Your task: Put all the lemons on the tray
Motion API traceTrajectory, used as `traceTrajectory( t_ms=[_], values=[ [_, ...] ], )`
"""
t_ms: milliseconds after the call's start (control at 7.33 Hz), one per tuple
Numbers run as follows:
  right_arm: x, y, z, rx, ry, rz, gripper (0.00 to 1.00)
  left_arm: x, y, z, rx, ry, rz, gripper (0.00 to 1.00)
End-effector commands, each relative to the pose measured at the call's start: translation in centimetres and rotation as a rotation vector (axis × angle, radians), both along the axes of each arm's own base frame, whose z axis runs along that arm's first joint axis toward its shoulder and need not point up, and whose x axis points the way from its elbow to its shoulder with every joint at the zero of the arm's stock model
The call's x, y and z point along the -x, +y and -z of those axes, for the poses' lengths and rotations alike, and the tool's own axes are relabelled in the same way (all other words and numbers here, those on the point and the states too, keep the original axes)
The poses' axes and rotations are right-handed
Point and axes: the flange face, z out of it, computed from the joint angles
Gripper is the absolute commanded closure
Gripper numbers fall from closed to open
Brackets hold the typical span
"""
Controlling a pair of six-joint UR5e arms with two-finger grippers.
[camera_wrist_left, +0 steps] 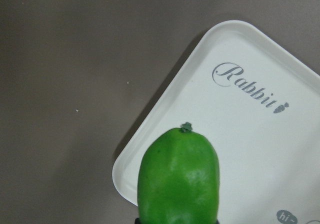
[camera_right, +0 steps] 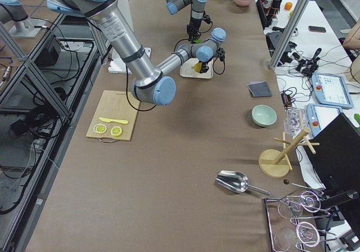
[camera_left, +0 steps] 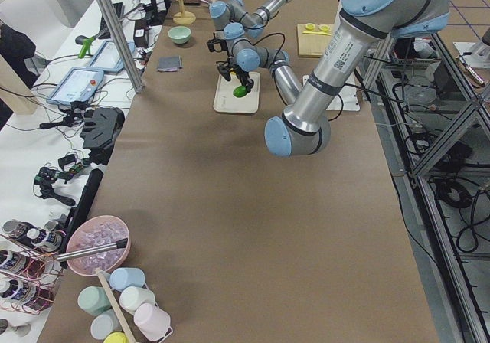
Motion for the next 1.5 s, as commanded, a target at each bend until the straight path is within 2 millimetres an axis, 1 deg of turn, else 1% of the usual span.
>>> traceTrajectory(
  t_ms=[0, 136, 409, 682, 955, 1091, 1227, 1364],
  values=[
    [0.3, -0.2, -0.5, 0.003, 0.009, 0.001, 0.38, -0.2, 0.0, -0.1, 0.004, 0.004, 0.008, 0.54],
    [0.7, -0.1, -0.8, 0.002, 0.016, 0.003, 0.28, -0.2, 0.0, -0.1, 0.013, 0.001, 0.015, 0.52],
    [0.8, 0.0, -0.8, -0.002, 0.017, 0.002, 0.28, -0.2, 0.0, -0.1, 0.014, 0.002, 0.015, 0.51],
    [0.8, -0.1, -0.5, -0.017, 0.001, 0.002, 0.21, -0.3, 0.1, -0.1, 0.019, 0.003, 0.018, 0.51],
    [0.3, -0.5, -0.6, -0.015, 0.001, -0.006, 0.19, -1.0, 0.8, 0.2, 0.039, 0.002, 0.023, 0.51],
    [0.0, -0.8, -0.5, -0.014, -0.002, -0.01, 0.13, -1.0, 0.7, 0.1, 0.041, 0.001, 0.024, 0.01],
    [-0.5, -1.4, -0.3, -0.014, -0.004, -0.02, 0.07, -0.9, 0.8, -0.1, 0.033, 0.001, 0.019, 0.02],
    [-2.2, -2.9, 0.0, -0.012, -0.008, -0.047, 0.02, -0.5, 0.7, -0.1, 0.014, 0.006, 0.013, 0.02]
  ],
)
